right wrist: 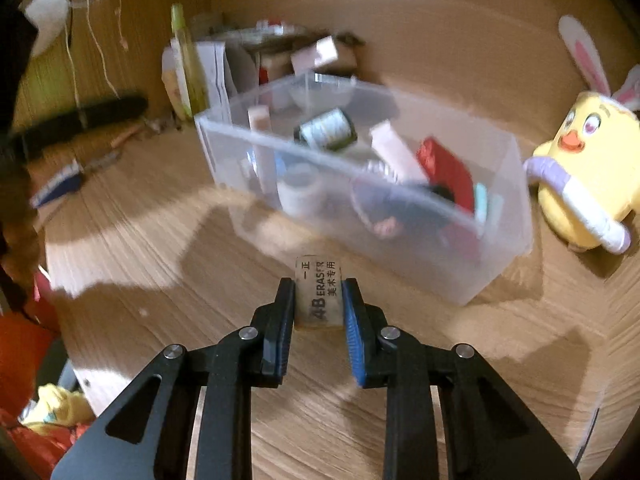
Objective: Organize objects
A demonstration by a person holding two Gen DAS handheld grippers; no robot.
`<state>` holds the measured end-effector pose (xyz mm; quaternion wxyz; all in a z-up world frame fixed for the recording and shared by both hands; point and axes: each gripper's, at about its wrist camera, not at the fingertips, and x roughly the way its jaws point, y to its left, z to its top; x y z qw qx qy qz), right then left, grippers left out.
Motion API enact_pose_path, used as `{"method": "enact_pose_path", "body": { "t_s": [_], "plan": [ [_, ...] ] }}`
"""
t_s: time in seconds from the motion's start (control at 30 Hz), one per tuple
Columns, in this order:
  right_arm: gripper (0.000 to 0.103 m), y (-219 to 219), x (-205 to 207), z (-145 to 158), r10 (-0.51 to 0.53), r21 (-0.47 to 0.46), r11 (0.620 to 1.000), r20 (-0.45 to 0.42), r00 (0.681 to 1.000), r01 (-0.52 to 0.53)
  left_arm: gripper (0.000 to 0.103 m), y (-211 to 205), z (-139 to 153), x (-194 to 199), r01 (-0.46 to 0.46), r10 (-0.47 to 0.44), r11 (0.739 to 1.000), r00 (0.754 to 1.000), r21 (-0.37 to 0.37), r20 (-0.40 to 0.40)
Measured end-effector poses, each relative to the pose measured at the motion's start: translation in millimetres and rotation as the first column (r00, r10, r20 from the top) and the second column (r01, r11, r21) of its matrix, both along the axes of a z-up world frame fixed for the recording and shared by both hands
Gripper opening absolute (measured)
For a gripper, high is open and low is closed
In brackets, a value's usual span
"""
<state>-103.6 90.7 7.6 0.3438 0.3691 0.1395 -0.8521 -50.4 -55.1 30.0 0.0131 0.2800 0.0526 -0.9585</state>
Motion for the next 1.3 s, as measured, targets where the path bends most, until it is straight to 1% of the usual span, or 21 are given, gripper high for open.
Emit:
{"method": "enact_pose_path", "body": {
  "t_s": [0.2, 0.37, 0.47, 0.6, 0.8, 0.83, 0.87, 0.9, 0.93, 0.97, 1.13, 1.2, 1.27, 1.3],
  "plan": [
    [0.022, 0.2, -11.2, 36.3, -0.044, -0.096, 0.995, -0.045, 0.998, 0.04, 0.086, 1.4, -7.2, 0.9, -0.009, 0.009, 1.0, 1.0, 0.001, 0.004],
    [0.022, -6.3, -37.1, 48.8, -0.096, -0.134, 0.987, -0.04, 0.995, 0.089, 0.09, 3.2, -11.6, 1.2, -0.008, 0.009, 1.0, 1.0, -0.003, 0.008],
    [0.022, -13.4, -56.4, 45.6, -0.126, -0.122, 0.985, -0.02, 0.992, 0.123, 0.092, 4.8, -14.4, 1.4, -0.01, 0.01, 1.0, 1.0, -0.009, 0.007],
    [0.022, -20.4, -74.7, 32.6, -0.149, -0.104, 0.983, 0.019, 0.989, 0.15, 0.093, 7.1, -17.7, 1.0, -0.005, 0.005, 1.0, 1.0, -0.006, 0.009],
    [0.022, -25.1, -82.7, 19.5, -0.18, -0.061, 0.982, 0.016, 0.984, 0.18, 0.093, 7.7, -20.0, 1.2, -0.005, 0.005, 1.0, 1.0, 0.001, 0.008],
    [0.024, -24.1, -81.1, 21.0, -0.179, -0.06, 0.982, 0.009, 0.984, 0.179, 0.093, 7.3, -20.0, 1.5, -0.006, 0.006, 1.0, 1.0, 0.005, 0.008],
    [0.03, -23.4, -79.9, 22.4, -0.177, -0.057, 0.983, 0.004, 0.984, 0.177, 0.093, 7.0, -20.0, 1.8, -0.007, 0.007, 1.0, 1.0, 0.008, 0.008],
    [0.034, -21.8, -77.3, 25.1, -0.174, -0.062, 0.983, -0.005, 0.985, 0.174, 0.093, 6.5, -19.8, 2.2, -0.01, 0.01, 1.0, 1.0, 0.011, 0.007],
    [0.04, -20.3, -74.4, 27.6, -0.173, -0.068, 0.983, -0.013, 0.985, 0.171, 0.093, 6.3, -19.6, 2.4, -0.012, 0.012, 1.0, 1.0, 0.012, 0.006],
    [0.044, -18.9, -70.8, 30.3, -0.17, -0.074, 0.983, -0.022, 0.985, 0.168, 0.093, 5.9, -19.0, 3.6, -0.015, 0.014, 1.0, 1.0, 0.015, 0.002],
    [0.044, -10.5, -44.7, 42.7, -0.136, -0.094, 0.987, -0.061, 0.989, 0.13, 0.093, 3.2, -16.4, 7.7, -0.023, 0.024, 0.999, 1.0, 0.033, -0.01],
    [0.046, -5.7, -30.9, 46.3, -0.132, -0.097, 0.988, -0.09, 0.987, 0.123, 0.093, 2.7, -15.7, 9.2, -0.027, 0.027, 0.999, 1.0, 0.039, -0.012],
    [0.054, -0.4, -18.2, 49.1, -0.131, -0.108, 0.987, -0.111, 0.985, 0.119, 0.093, 3.4, -15.6, 10.8, -0.028, 0.028, 0.999, 1.0, 0.043, -0.014],
    [0.056, 2.9, -10.9, 50.5, -0.131, -0.118, 0.986, -0.12, 0.984, 0.117, 0.093, 4.2, -15.8, 11.6, -0.027, 0.027, 0.999, 1.0, 0.045, -0.013]
  ]
}}
